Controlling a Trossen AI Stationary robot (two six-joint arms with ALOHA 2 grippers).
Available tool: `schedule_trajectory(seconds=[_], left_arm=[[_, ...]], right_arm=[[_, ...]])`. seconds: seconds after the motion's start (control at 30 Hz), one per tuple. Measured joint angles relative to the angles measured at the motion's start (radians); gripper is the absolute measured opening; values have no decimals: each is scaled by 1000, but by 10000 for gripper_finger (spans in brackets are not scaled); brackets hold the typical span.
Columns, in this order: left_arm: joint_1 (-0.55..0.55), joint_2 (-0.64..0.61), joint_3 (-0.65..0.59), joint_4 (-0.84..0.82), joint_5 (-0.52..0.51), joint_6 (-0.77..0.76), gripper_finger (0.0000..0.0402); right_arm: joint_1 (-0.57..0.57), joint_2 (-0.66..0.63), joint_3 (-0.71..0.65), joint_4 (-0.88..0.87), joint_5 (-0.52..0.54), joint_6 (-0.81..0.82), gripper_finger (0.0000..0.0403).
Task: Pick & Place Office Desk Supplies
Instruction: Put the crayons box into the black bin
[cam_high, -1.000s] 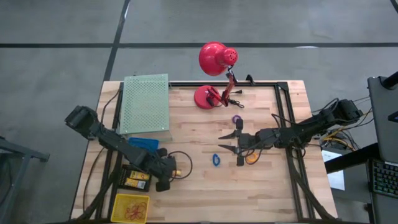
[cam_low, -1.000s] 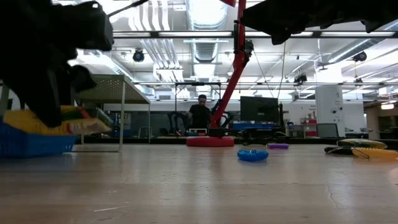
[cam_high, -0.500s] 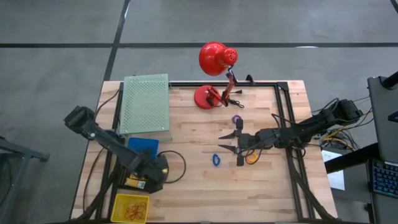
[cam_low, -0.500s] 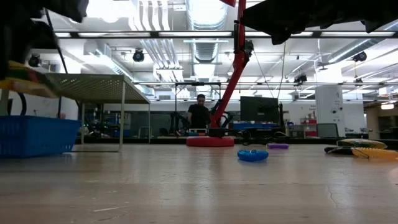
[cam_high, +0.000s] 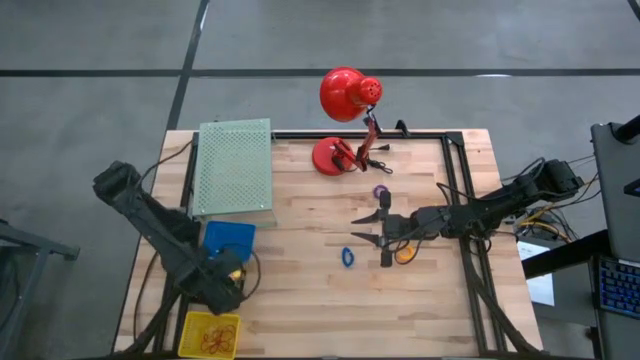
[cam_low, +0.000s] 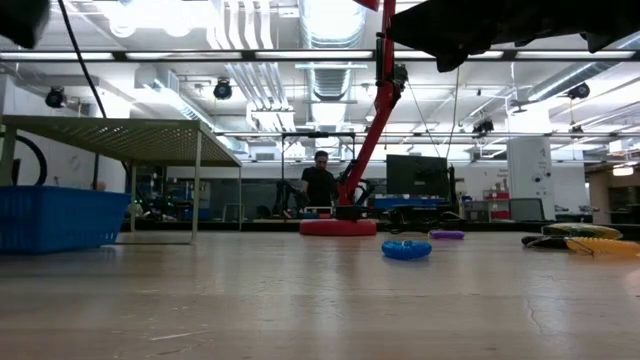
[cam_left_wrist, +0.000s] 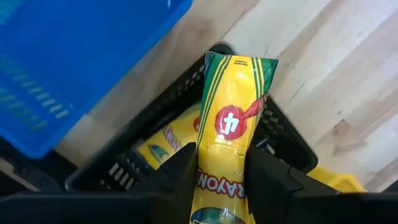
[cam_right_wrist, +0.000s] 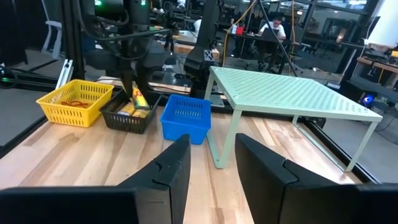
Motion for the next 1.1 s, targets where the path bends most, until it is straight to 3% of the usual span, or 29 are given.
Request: schedule_trajectory(seconds=[0.3,0.63,1.1], left_arm=[[-82,-15,-106,131,80,-165,123],[-82,-21,-144,180,88,-158,125],[-82,-26,-144,181,70,-154,205]], right_arm=[[0,0,0,0,0,2,132],[0,0,0,0,0,3,119],[0,0,0,0,0,3,126]])
